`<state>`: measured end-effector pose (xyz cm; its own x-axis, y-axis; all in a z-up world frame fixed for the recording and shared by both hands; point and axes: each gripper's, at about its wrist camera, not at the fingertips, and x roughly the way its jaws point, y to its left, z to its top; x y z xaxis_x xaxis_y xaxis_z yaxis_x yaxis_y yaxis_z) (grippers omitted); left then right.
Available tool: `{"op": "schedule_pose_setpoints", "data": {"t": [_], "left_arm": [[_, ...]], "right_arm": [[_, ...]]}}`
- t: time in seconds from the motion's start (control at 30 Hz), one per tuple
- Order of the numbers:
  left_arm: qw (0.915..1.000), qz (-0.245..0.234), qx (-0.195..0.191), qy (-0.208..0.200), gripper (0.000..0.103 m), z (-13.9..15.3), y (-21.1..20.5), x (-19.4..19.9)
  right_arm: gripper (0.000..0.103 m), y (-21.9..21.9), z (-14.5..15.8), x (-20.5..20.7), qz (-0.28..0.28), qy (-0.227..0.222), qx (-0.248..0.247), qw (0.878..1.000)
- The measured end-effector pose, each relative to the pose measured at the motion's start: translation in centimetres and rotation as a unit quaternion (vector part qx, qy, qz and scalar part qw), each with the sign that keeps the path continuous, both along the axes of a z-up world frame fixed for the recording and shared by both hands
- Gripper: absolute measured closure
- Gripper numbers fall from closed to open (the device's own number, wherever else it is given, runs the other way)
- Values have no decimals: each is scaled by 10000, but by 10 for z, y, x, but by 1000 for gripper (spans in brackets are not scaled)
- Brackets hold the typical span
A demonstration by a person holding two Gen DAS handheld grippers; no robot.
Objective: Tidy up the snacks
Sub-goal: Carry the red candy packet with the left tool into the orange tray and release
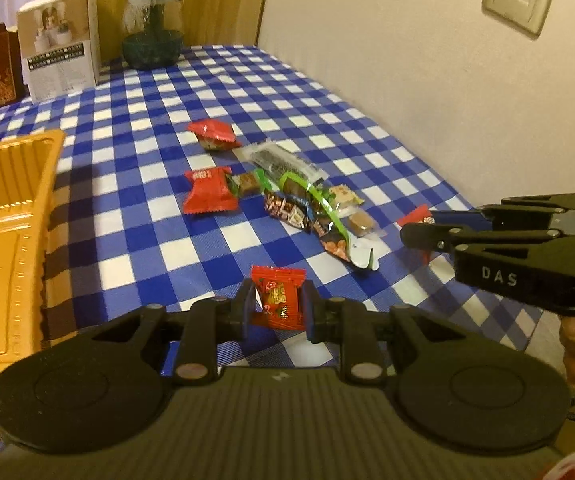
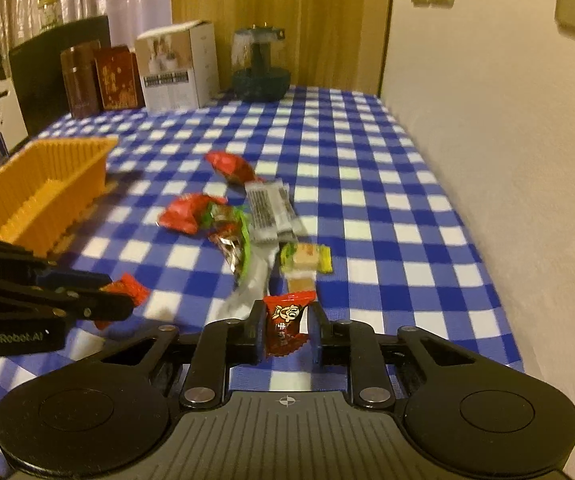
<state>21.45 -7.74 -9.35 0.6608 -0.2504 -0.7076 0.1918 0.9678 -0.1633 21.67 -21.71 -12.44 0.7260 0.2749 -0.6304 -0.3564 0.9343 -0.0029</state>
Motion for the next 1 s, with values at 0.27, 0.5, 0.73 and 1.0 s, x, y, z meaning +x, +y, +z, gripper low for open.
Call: {"op": "schedule_pose_setpoints", "data": {"t": [0.27,0.5,0.73,1.0], "left_arm": [[9996,178,34,-237,81,30,29,-22],[9978,519,181,-378,81,49,79,-39],[9941,932,395,-384,81,60,142,-51],[9894,1303,585,-279,81,58,201,-57]], "right_arm": [[81,35,34,-21,166,-138,316,9993],[81,87,49,-28,530,-166,600,9967],[81,149,54,-26,976,-119,796,9920],[81,208,47,-20,1390,40,860,9865]]}}
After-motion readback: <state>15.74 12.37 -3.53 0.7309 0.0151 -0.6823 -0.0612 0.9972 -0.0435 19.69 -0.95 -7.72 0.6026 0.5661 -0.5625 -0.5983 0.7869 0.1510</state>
